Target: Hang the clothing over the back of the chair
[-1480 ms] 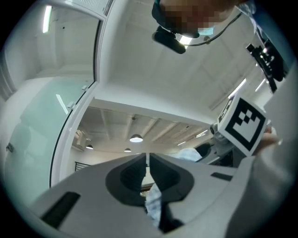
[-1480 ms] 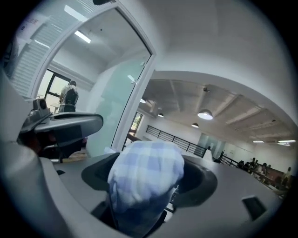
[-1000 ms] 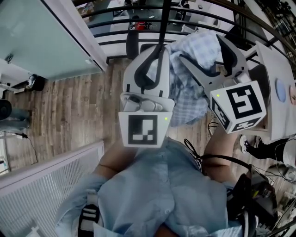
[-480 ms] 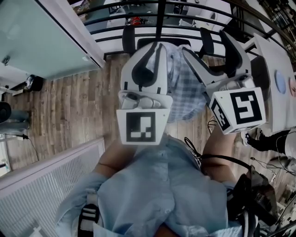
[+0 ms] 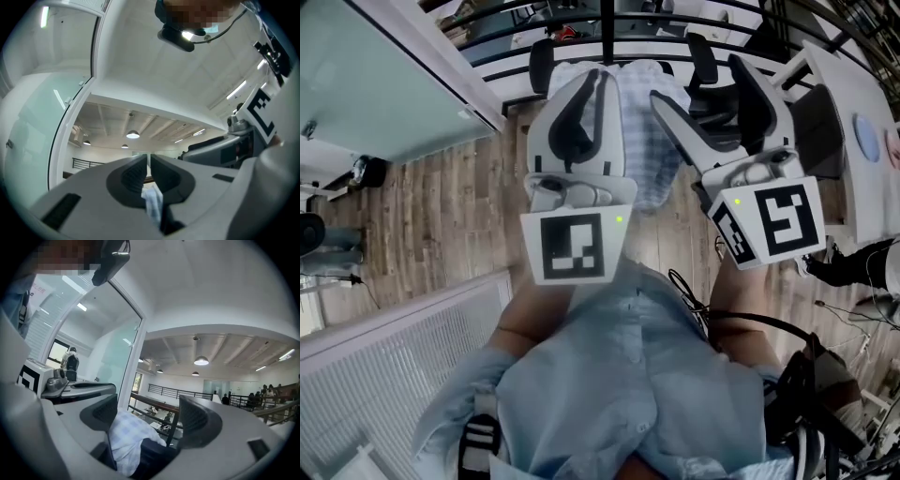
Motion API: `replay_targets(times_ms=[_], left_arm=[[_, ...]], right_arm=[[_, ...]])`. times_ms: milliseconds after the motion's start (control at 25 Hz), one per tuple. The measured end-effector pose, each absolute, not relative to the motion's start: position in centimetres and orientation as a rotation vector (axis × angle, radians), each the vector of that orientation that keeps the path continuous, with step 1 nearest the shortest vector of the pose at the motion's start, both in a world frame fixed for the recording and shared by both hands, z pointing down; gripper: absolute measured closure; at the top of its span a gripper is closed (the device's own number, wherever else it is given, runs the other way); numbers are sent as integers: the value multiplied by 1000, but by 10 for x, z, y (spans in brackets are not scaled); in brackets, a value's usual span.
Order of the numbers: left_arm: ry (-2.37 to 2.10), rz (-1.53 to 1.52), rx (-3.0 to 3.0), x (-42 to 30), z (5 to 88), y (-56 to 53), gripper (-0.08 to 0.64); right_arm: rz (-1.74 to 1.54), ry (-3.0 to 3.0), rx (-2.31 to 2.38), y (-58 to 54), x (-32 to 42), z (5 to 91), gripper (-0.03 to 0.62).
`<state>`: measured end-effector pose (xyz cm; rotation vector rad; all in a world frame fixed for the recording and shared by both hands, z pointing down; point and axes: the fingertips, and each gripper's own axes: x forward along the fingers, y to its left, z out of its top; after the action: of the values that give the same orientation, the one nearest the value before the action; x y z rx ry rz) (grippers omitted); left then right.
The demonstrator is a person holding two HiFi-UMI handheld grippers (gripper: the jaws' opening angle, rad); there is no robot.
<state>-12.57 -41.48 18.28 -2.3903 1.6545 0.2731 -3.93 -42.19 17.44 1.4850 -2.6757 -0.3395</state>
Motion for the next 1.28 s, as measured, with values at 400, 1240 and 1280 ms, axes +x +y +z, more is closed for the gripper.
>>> replay_targets(times_ms=[400,1240,1280], left_arm=[[1706,245,-2381,-84,190,-361,534],[1723,201,-2295,-55,182,-317,534],[1722,201,-2295,-55,182,-317,534]], right_arm=[[-351,-2823,1471,-355,-17,188,393],[-449,-2821,1594,-318,5,186,580],[-452,-2821,1597,-319,5,186,580]])
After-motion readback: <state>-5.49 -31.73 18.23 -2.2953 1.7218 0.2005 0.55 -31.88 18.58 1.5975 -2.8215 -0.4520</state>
